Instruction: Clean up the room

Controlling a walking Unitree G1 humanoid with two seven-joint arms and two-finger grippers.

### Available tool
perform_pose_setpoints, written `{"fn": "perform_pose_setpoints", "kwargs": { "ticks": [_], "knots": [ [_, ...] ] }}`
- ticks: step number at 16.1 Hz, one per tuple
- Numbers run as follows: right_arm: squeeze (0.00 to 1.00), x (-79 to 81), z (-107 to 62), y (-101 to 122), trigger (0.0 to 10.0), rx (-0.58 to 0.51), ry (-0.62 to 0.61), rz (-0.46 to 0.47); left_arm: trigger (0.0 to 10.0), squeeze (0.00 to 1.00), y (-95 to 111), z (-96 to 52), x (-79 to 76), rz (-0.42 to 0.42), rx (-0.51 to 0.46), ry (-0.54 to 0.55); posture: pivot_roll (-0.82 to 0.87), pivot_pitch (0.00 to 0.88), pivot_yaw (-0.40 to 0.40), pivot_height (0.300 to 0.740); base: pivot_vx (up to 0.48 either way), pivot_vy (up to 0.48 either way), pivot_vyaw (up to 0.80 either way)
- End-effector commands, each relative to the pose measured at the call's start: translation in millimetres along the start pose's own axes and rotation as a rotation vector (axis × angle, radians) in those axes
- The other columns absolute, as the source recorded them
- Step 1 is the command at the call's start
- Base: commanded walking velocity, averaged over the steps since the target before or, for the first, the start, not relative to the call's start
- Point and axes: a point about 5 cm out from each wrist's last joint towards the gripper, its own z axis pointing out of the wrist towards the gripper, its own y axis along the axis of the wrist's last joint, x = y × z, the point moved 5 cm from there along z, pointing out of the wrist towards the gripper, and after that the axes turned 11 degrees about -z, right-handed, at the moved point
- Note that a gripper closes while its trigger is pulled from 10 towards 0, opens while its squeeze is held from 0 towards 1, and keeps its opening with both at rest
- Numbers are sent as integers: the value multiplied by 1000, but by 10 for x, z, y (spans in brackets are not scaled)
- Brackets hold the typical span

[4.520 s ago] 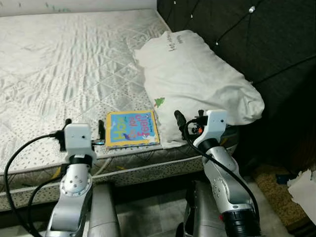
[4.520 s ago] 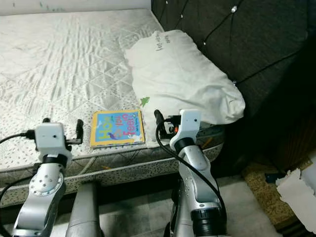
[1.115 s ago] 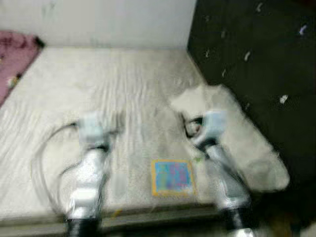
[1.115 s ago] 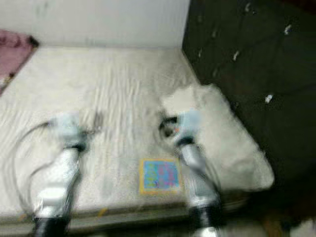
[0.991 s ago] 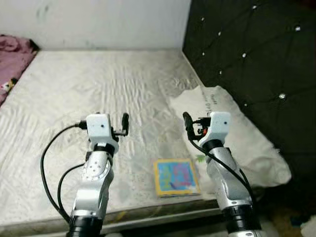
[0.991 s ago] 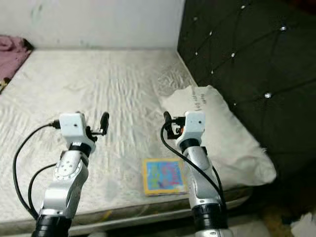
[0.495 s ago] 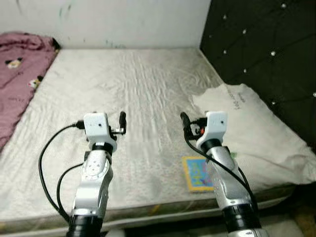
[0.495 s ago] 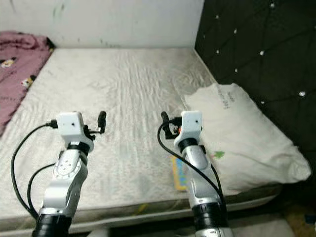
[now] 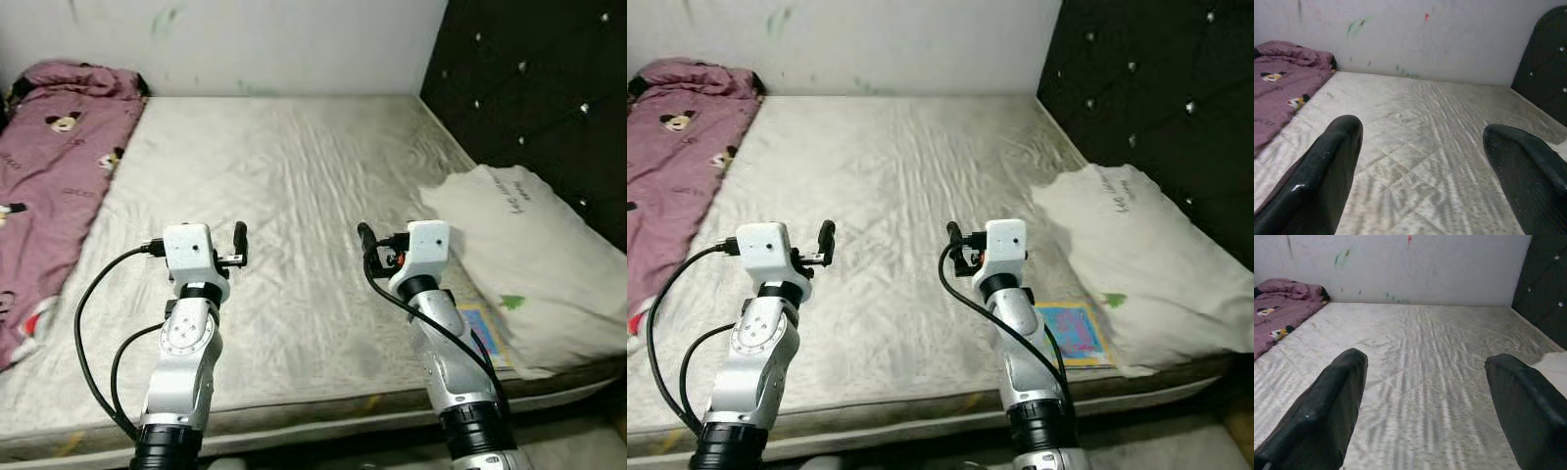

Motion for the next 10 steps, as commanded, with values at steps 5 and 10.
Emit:
{"fn": "perform_pose_setpoints", "kwargs": {
  "ticks": [5, 10],
  "knots": [
    [0, 60, 26, 62, 10000, -15, 15, -4, 10000, 0, 11, 0, 51, 2, -1, 20, 89, 0, -47, 740, 0, 480, 0],
    [0, 52, 35, 63, 10000, -13, 15, -7, 10000, 0, 9, 5, 48, -2, 1, 19, 85, 0, -50, 740, 0, 480, 0]
  ]
}}
